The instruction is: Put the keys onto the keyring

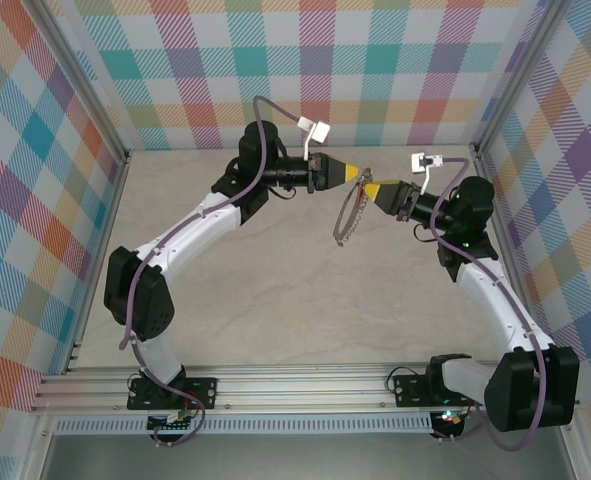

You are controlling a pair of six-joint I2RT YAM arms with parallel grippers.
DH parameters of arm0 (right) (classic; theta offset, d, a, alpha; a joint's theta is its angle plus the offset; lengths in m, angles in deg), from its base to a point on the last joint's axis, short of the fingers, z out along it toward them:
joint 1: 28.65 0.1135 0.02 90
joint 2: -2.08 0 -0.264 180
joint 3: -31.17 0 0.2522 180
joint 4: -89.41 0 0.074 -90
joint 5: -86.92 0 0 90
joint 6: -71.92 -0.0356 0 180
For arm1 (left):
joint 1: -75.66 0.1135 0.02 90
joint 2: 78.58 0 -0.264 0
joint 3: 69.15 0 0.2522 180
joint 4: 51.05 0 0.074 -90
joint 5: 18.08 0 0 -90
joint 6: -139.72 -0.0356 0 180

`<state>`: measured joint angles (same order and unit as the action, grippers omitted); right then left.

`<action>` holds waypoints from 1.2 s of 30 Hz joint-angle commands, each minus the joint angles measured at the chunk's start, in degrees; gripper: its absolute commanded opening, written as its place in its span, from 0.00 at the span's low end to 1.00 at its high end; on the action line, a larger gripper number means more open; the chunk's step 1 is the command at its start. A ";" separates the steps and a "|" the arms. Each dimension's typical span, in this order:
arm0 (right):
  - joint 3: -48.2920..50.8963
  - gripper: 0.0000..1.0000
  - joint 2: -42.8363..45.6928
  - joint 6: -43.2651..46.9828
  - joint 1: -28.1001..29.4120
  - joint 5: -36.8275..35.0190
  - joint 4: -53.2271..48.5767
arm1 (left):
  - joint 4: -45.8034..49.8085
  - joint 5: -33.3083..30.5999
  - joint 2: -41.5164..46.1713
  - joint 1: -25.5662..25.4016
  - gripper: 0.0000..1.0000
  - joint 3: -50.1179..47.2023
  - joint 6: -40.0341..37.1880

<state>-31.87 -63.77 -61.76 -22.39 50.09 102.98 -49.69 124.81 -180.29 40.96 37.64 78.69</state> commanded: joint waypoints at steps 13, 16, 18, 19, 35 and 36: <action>-3.55 0.16 -0.35 1.89 1.16 0.57 -0.94 | -3.50 0.38 1.14 -0.54 0.00 2.08 0.80; -3.72 0.08 -0.18 2.49 1.29 0.45 -2.23 | -3.42 -0.06 1.18 -0.54 0.00 2.04 0.92; -3.81 0.03 0.16 3.16 1.23 -0.07 -3.85 | -3.28 -0.69 1.32 -0.55 0.00 1.98 1.23; -3.81 0.01 0.39 3.69 1.30 -0.41 -4.80 | -3.39 -1.21 1.42 -0.63 0.00 1.73 1.51; -6.66 0.00 3.13 11.03 3.83 -16.09 -23.96 | 3.57 -12.41 4.85 -2.39 0.00 -0.13 -0.09; -6.84 0.00 3.23 11.03 4.14 -17.41 -25.01 | 3.78 -13.08 4.95 -2.48 0.00 -0.35 -0.10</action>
<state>-36.87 -61.73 -53.13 -18.94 37.80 83.94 -44.67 114.75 -179.42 39.21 37.60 79.67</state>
